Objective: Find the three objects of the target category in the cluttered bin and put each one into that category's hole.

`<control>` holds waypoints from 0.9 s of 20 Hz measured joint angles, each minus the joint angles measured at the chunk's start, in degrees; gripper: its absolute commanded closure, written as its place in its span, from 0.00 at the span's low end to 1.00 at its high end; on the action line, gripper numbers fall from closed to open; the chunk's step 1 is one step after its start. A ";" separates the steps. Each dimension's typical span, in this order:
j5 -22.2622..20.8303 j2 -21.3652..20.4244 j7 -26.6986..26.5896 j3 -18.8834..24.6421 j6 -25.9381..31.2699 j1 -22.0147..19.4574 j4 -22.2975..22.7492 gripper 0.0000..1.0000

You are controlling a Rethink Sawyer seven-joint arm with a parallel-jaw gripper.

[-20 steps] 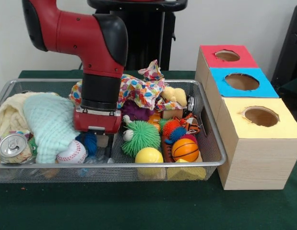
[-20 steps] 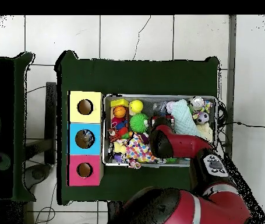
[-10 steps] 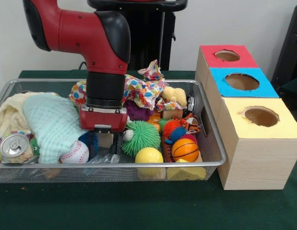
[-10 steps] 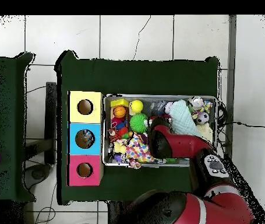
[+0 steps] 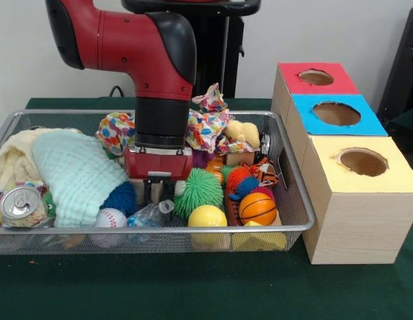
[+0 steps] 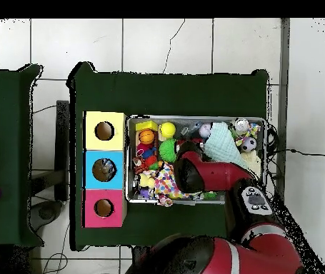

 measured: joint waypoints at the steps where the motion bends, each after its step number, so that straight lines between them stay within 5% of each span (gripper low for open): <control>1: -0.01 -0.29 0.00 0.02 0.26 -0.01 0.28 1.00; 18: 0.00 -11.39 -0.01 3.41 7.84 -1.24 6.49 1.00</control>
